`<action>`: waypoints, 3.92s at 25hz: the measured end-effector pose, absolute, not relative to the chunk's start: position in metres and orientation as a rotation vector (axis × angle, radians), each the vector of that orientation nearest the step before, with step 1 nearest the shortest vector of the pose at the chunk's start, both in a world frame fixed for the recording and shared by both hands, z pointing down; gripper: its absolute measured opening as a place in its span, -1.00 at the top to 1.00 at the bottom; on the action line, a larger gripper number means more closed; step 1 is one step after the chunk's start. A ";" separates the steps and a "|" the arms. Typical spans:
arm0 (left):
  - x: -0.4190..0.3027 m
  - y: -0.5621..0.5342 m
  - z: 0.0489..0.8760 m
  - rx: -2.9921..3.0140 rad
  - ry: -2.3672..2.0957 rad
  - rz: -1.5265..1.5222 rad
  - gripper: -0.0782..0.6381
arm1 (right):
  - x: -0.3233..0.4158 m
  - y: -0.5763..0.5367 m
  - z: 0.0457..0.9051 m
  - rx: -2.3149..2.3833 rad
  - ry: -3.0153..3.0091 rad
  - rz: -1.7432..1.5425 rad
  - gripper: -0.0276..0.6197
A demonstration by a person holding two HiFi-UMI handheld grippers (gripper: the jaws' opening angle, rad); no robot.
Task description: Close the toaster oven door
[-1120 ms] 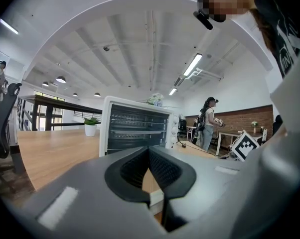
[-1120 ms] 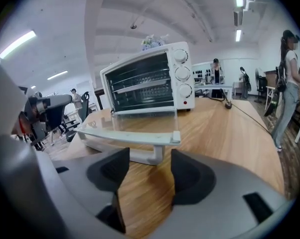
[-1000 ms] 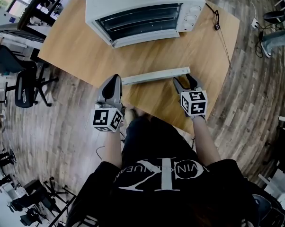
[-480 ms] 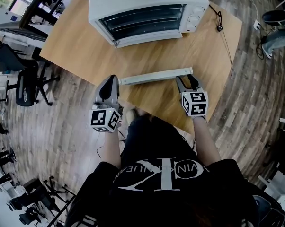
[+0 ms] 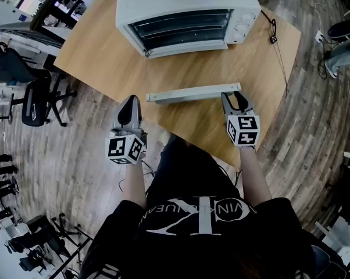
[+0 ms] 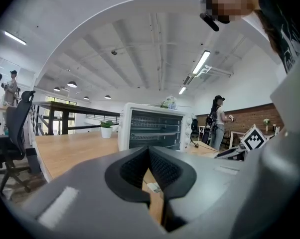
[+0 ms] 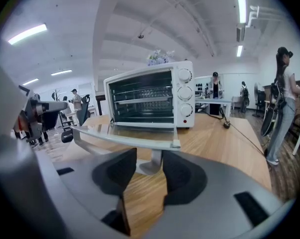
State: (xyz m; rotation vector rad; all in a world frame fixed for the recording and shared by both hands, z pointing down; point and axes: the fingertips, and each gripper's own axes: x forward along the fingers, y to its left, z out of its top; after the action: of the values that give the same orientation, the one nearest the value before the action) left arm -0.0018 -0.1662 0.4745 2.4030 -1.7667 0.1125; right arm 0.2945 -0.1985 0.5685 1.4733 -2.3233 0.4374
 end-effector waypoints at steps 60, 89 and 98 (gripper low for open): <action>-0.037 -0.236 0.420 2.477 -1.753 0.007 0.75 | 0.292 -0.301 0.418 1.728 -2.395 0.310 0.61; -0.044 -0.248 0.414 2.488 -1.738 -0.052 0.75 | 0.288 -0.348 0.392 1.754 -2.385 0.242 0.62; -0.045 -0.256 0.415 2.486 -1.728 -0.062 0.75 | 0.286 -0.365 0.386 1.751 -2.399 0.248 0.62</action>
State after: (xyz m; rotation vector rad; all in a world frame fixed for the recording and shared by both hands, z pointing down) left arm -0.0451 -0.2560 0.4151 2.4859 -1.7284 -0.0622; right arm 0.2858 -0.3650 0.3856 1.7513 -2.3986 0.2478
